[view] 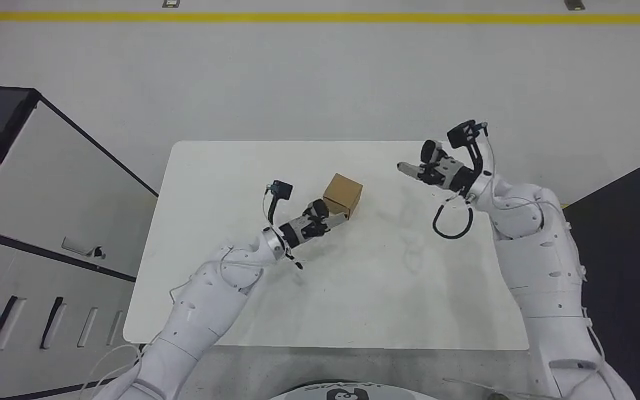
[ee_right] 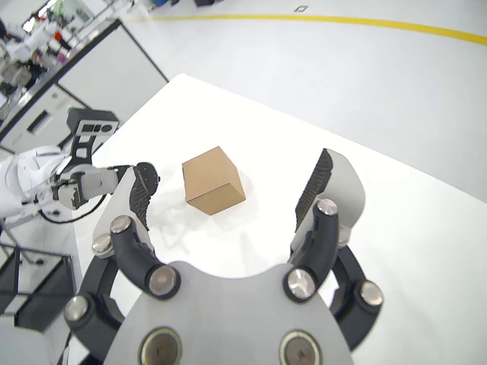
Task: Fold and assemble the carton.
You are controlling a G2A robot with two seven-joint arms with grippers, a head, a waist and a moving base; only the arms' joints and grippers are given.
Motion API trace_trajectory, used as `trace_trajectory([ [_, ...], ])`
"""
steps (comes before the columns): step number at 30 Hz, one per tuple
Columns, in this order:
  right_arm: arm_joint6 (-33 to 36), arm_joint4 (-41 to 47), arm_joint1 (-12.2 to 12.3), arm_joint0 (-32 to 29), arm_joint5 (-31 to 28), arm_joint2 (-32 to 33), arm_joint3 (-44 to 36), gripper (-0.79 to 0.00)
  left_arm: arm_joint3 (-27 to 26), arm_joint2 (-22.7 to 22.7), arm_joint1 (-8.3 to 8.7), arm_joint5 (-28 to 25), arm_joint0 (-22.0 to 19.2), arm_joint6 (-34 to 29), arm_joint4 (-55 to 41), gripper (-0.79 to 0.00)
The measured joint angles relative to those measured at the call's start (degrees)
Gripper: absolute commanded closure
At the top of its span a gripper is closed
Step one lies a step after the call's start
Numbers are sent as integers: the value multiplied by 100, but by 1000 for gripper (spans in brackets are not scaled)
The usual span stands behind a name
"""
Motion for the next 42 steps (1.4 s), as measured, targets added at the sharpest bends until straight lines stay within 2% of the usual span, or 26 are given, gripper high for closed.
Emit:
trace_trajectory([
  [3, -72, 32, 4, -56, 14, 31, -35, -785, -22, 16, -7, -6, 20, 528, 591, -785],
  [11, -223, -53, 15, -128, -74, 79, -46, -785, -35, -19, 4, 117, -12, 490, 589, -785],
  [15, -944, -386, 78, -377, -428, 370, 44, -785, -87, 34, -27, 620, 59, 1617, 1805, -785],
  [19, -1711, -904, 125, -629, -719, 599, 157, -785, 27, 291, -73, 1212, 52, 2787, 3354, -785],
  [22, -2180, -1146, 140, -756, -764, 678, 210, -785, 243, 507, -106, 1540, -40, 3190, 4217, -785],
  [26, -2750, -1427, 142, -887, -802, 670, 253, -785, 526, 724, -169, 1934, -160, 3513, 4843, -785],
  [34, -2828, -1459, 143, -900, -842, 657, 263, -785, 540, 764, -169, 2039, -182, 3489, 4943, -785],
  [38, -2828, -1459, 143, -900, -842, 657, 263, -785, 385, 960, -230, 2659, -146, 2966, 5603, -785],
  [42, -2829, -1459, 143, -900, -842, 657, 263, -785, 300, 1116, -338, 3244, -199, 2332, 5441, -785],
])
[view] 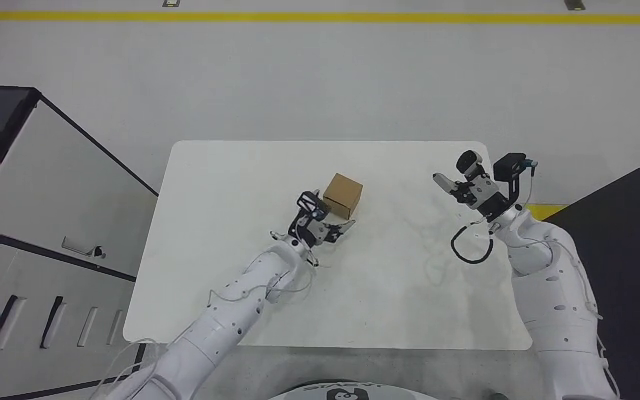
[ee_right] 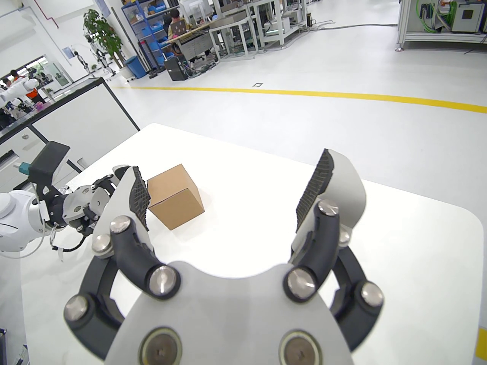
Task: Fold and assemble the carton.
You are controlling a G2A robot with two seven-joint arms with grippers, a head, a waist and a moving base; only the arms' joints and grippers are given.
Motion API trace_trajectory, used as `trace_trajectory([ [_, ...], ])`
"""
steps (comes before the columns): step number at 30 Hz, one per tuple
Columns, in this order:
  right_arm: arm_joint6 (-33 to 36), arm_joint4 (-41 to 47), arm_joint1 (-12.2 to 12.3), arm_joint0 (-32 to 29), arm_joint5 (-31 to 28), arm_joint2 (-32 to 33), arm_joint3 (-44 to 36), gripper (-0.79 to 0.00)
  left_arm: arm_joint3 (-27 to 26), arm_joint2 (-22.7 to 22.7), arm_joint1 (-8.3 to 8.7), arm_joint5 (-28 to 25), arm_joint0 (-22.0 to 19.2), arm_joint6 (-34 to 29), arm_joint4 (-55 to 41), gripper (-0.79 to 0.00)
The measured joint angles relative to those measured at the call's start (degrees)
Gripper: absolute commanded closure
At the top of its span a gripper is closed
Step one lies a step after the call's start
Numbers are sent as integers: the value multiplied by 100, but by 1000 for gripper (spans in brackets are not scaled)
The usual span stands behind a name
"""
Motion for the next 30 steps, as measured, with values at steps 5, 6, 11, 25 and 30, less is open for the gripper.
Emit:
trace_trajectory([
  [5, 0, 0, 0, 0, 0, 0, 0, -785, -16, 146, -136, 623, -37, -378, -115, -785],
  [6, 0, 0, 0, 0, 0, 0, 0, -785, 9, 177, -153, 672, -55, -437, -93, -785],
  [11, 0, 0, 0, 0, 0, 0, 0, -785, 59, 251, -167, 671, -106, -529, 93, -785],
  [25, 0, 0, 0, 0, 0, 0, 0, -785, 364, 277, -384, 906, -199, -314, -494, -785],
  [30, 0, 0, 0, 0, 0, 0, 0, -785, 632, 288, -461, 859, -300, -66, -601, -785],
])
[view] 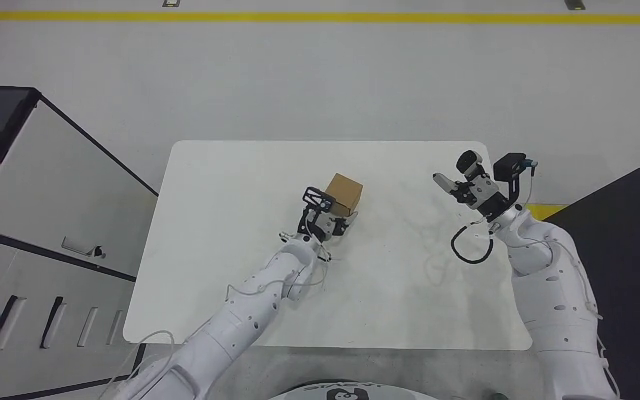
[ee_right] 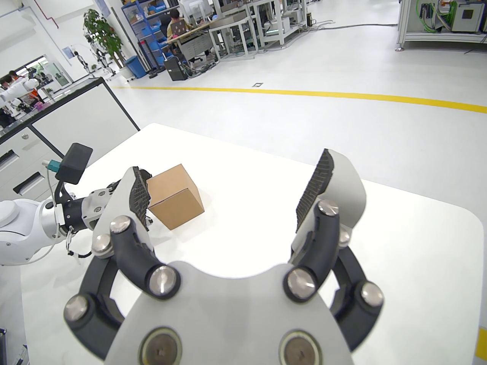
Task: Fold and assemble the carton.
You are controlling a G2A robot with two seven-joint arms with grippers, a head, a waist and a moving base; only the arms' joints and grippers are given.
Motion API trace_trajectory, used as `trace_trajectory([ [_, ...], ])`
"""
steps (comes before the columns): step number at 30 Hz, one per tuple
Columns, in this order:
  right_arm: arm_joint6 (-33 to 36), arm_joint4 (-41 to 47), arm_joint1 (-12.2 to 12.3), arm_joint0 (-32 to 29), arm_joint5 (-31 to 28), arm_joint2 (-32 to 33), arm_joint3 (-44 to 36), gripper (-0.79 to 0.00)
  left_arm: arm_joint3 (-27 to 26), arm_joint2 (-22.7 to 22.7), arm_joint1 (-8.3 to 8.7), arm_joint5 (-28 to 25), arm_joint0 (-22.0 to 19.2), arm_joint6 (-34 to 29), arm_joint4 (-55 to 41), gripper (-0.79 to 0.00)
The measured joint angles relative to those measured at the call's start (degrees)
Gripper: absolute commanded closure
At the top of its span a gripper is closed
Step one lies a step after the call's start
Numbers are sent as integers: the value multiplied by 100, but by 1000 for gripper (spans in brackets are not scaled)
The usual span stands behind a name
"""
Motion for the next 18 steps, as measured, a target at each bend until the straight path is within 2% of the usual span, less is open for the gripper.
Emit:
trace_trajectory([
  [18, 0, 0, 0, 0, 0, 0, 0, -785, 806, -15, -210, -544, -202, 877, -324, -785],
])
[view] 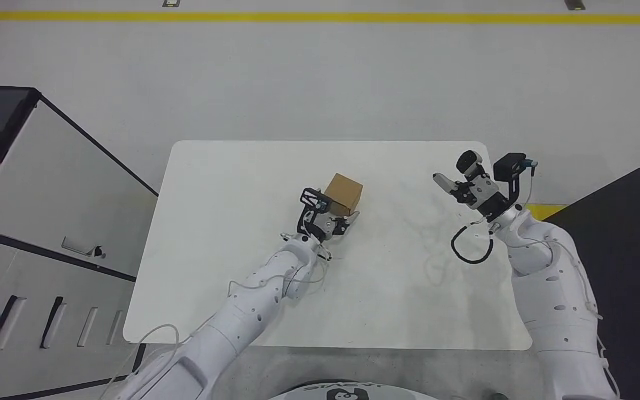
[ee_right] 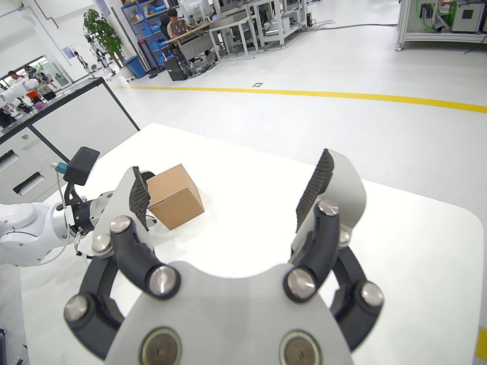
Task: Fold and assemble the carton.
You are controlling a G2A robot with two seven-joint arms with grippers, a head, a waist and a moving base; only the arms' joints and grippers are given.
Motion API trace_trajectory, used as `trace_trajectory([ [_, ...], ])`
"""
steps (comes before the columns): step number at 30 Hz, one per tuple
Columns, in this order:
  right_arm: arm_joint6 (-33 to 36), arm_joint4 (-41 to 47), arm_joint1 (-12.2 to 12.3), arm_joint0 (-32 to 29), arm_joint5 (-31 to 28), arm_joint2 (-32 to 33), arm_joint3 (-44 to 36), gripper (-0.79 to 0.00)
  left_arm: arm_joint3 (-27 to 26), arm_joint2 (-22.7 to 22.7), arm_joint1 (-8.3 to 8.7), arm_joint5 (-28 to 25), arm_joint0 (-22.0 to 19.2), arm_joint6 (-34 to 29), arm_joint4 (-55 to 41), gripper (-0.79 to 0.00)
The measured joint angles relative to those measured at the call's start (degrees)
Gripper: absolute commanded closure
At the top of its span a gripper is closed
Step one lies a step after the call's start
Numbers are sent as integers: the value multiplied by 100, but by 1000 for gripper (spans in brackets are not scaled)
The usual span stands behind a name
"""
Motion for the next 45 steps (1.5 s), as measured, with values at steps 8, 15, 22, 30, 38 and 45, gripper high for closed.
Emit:
trace_trajectory([
  [8, 0, 0, 0, 0, 0, 0, 0, -785, 203, 3, -79, -46, -66, 170, -4, -785],
  [15, 0, 0, 0, 0, 0, 0, 0, -785, 414, 37, -161, -69, -157, 234, 7, -785],
  [22, 0, 0, 0, 0, 0, 0, 0, -785, 632, 65, -251, -65, -245, 260, -22, -785],
  [30, 0, 0, 0, 0, 0, 0, 0, -785, 827, 27, -322, -66, -316, 323, -79, -348],
  [38, 0, 0, 0, 0, 0, 0, 0, -785, 832, -39, -387, 59, -365, 230, -150, 0],
  [45, 0, 0, 0, 0, 0, 0, 0, -785, -112, -347, -211, -348, -152, -482, 36, 0],
])
